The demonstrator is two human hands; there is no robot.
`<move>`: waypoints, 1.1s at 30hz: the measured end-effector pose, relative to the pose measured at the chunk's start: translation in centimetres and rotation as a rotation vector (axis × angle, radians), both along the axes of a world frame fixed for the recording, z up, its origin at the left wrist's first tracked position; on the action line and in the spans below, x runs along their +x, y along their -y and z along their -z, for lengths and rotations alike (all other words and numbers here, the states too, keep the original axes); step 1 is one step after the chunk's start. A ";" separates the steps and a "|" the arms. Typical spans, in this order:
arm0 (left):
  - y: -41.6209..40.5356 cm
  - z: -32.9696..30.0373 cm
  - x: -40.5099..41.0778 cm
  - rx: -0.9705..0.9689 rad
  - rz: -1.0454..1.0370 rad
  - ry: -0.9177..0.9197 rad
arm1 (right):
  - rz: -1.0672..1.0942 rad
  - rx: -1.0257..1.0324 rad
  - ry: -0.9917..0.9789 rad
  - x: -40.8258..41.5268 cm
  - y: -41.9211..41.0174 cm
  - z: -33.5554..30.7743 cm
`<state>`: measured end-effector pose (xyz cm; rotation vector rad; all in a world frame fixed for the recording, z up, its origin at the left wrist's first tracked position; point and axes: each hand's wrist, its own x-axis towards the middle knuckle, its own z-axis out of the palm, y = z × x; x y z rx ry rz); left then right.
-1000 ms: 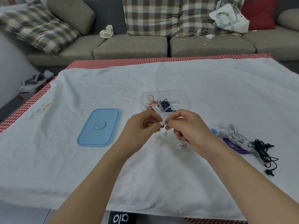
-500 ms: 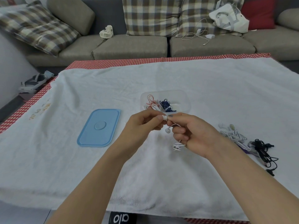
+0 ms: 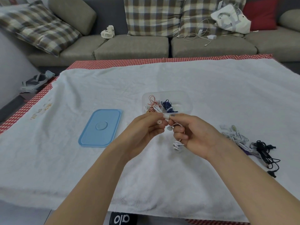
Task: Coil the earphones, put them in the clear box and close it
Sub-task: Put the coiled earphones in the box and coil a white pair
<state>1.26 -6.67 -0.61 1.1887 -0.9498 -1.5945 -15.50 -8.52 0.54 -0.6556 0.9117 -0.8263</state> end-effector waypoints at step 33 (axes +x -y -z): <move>-0.3 0.3 -0.4 0.044 -0.022 0.097 | 0.041 -0.434 -0.379 -0.1 -0.2 0.6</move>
